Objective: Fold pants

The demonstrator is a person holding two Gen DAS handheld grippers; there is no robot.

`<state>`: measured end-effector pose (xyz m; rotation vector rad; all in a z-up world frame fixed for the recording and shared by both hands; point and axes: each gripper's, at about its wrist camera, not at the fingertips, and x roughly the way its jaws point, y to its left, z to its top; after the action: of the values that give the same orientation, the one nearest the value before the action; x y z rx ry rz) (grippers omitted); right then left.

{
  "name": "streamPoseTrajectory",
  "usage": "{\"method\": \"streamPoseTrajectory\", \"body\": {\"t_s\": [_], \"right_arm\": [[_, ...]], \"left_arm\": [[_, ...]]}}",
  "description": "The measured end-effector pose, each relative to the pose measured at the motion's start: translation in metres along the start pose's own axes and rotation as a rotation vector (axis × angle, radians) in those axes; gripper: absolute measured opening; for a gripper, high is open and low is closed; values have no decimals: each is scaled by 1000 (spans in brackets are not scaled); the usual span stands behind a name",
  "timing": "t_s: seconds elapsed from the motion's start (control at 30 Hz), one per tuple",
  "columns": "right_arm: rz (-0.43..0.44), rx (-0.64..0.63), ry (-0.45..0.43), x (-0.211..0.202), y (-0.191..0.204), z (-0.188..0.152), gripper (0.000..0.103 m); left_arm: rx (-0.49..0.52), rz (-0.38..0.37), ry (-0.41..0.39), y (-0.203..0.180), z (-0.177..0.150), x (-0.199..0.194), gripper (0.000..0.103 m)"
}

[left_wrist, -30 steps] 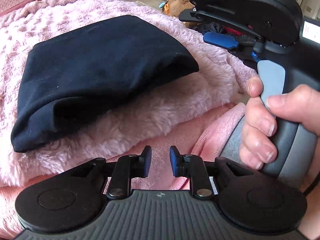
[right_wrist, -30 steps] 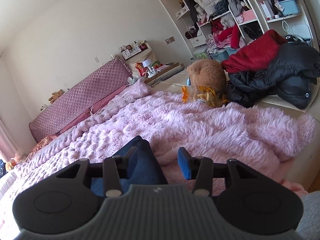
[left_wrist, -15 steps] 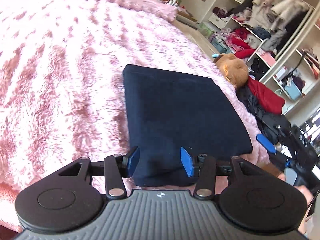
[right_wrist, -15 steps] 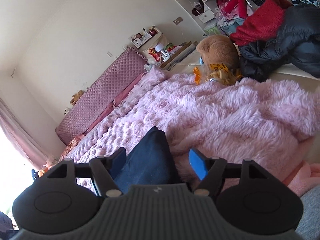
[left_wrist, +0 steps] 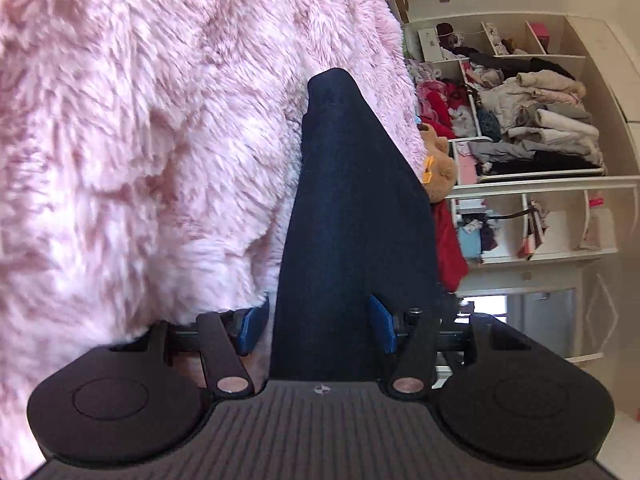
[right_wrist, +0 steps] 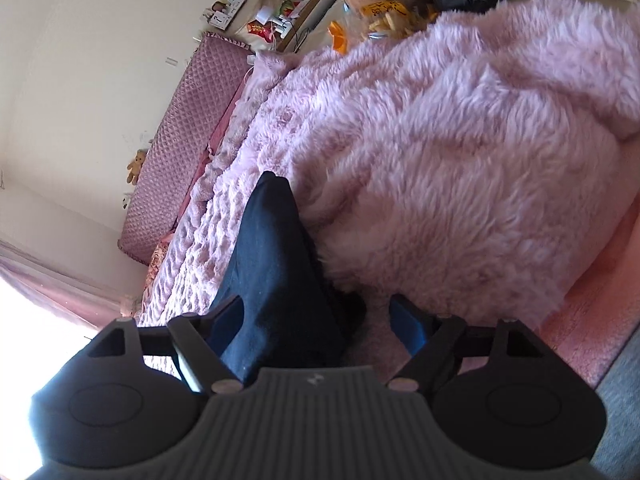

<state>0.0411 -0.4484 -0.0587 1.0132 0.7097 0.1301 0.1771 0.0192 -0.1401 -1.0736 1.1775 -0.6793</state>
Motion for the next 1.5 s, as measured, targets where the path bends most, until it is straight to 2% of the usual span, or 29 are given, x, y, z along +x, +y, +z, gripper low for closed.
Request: {"method": "streamPoseTrajectory", "body": {"t_s": [0.17,0.23,0.27,0.3,0.33,0.37,0.43,0.53,0.63,0.73,0.8,0.87,0.97,1.03,1.07,1.1,1.17,1.23,1.37,1.5], "right_arm": [[66,129,22,6,-19,7,80],[99,208,27,8,-29,10,80],[119,251,30,9,-34,11,81],[134,282,34,9,-39,12,81],[149,314,39,10,-43,13,81],[165,342,44,9,-47,13,81],[201,385,52,8,-52,14,81],[245,392,54,4,-52,14,81],[229,305,11,-7,-37,14,80],[217,31,-14,-15,5,12,80],[265,-112,71,-5,32,9,80],[308,-177,214,18,50,4,81],[301,-247,401,63,65,-7,81],[309,-217,484,90,55,-13,81],[275,-170,540,107,46,-12,79],[270,-142,564,116,40,-10,75],[307,-59,627,131,32,0,75],[304,-2,697,143,30,7,74],[304,-56,819,162,40,9,75],[293,-56,887,180,49,-2,78]], "left_arm": [[-244,-213,66,35,33,40,63],[-298,-253,104,42,40,56,60],[-309,-228,127,41,42,61,50],[-310,-188,154,39,43,63,48],[-325,-163,167,37,44,63,37],[-353,-161,170,37,44,62,32],[-357,-156,171,35,42,55,28],[-350,-111,193,31,37,38,27],[-386,-76,224,38,36,17,28],[-318,-35,191,42,35,-16,29],[-267,-14,161,45,35,-35,30],[-230,10,138,50,33,-47,39],[-135,7,134,43,27,-44,44],[-100,-11,142,40,23,-38,49],[-89,-19,141,40,23,-36,52],[-93,-37,141,40,25,-34,52],[-135,-74,140,49,26,-31,53],[-158,-103,134,54,26,-27,53],[-121,-102,154,53,28,-19,53],[-123,-118,158,60,28,-22,53]]}}
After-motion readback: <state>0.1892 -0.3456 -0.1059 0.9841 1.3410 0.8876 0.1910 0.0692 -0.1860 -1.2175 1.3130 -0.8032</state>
